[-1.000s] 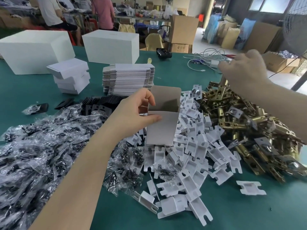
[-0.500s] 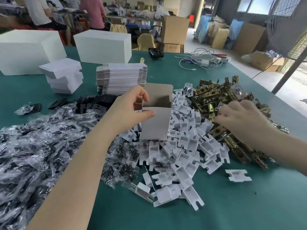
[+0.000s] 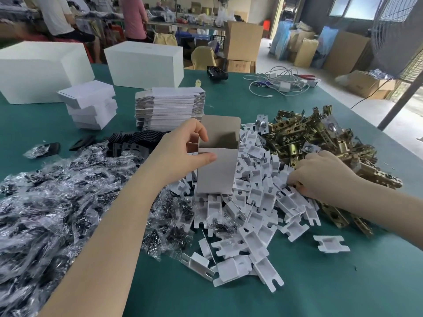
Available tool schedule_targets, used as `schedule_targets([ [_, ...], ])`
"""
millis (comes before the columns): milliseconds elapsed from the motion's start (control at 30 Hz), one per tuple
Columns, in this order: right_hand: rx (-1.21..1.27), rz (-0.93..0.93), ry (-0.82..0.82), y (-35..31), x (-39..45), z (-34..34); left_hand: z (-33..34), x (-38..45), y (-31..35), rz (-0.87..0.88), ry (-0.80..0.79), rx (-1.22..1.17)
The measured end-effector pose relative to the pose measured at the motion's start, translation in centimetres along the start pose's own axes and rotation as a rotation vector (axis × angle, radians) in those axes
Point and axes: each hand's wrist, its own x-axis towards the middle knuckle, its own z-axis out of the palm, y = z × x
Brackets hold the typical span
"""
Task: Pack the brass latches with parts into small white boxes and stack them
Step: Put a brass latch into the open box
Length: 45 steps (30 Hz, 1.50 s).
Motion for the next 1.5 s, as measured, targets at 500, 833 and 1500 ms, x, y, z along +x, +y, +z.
schedule_targets([
  [500,-0.128,-0.002,-0.051,0.0,1.2,-0.4,-0.1,0.1,-0.1,-0.014,0.002,-0.035],
  [833,-0.010,0.035,-0.030,0.6,0.9,-0.2,-0.1,0.0,0.0,-0.014,-0.006,-0.038],
  [1500,1.425,0.140,0.857,-0.7,-1.4,-14.8,-0.2,-0.3,0.7,-0.062,-0.033,-0.152],
])
